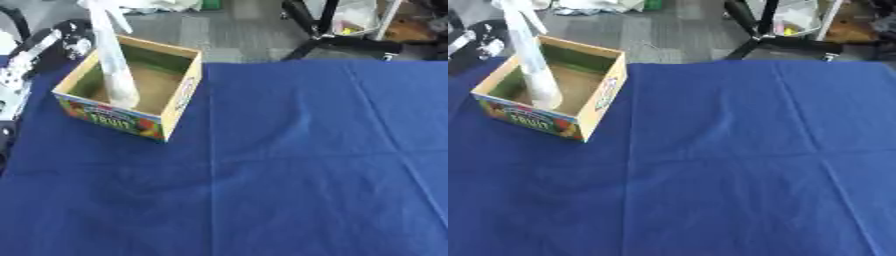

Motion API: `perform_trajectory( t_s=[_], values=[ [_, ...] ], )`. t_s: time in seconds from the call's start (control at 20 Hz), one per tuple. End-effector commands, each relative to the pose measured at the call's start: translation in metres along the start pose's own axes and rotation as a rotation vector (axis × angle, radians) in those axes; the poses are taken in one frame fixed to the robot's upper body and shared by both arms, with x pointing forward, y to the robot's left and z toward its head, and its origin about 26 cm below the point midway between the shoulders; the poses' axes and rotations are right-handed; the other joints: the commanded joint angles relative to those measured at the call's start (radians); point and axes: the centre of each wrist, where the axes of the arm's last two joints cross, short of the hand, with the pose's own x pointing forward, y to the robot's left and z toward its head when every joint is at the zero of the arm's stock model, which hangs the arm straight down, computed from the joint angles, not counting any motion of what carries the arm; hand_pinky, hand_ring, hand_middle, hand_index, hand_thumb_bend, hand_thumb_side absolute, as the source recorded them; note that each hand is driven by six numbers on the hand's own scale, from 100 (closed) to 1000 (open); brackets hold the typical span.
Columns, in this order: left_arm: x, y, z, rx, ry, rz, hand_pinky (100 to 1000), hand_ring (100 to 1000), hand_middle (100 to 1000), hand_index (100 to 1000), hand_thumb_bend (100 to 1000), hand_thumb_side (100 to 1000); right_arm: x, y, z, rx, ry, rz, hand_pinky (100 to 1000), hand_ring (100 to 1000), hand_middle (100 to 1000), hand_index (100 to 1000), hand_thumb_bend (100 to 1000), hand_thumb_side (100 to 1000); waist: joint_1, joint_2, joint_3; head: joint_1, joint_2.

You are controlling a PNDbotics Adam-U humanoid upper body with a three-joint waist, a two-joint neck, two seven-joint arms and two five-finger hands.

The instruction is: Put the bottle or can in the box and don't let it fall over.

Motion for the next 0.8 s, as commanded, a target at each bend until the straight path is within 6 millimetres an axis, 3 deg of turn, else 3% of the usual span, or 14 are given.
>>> perform_trajectory(
  t_s=[0.05,0.3,0.5,0.75,0.8],
  values=[
    [0.01,0.035,0.01,0.049,-0.019,-0.047,1000,1000,966,930,100,801,0.011,-0.004,-0.004,0.011,-0.028,0.034,1000,1000,1000,1000,100,536,0.005,-0.029,0.003,-0.006,0.009],
    [0.025,0.06,0.031,0.095,-0.079,-0.048,1000,1000,971,938,100,716,0.012,-0.007,-0.004,-0.002,-0.032,0.042,1000,1000,1000,1000,100,551,0.013,-0.032,0.01,-0.015,0.019],
    [0.053,0.083,0.057,0.17,-0.198,0.007,1000,1000,964,935,100,598,0.013,-0.01,-0.003,-0.013,-0.034,0.052,1000,1000,1000,1000,100,537,0.018,-0.035,0.019,-0.022,0.023],
    [0.08,0.091,0.079,0.232,-0.257,0.085,1000,1000,959,935,100,591,0.014,-0.011,-0.003,-0.02,-0.038,0.054,1000,1000,1000,1000,100,537,0.021,-0.037,0.02,-0.02,0.025],
    [0.082,0.091,0.08,0.236,-0.259,0.091,1000,985,908,940,100,599,0.014,-0.011,-0.003,-0.022,-0.039,0.053,1000,1000,1000,1000,100,540,0.021,-0.038,0.022,-0.018,0.023]
  ],
)
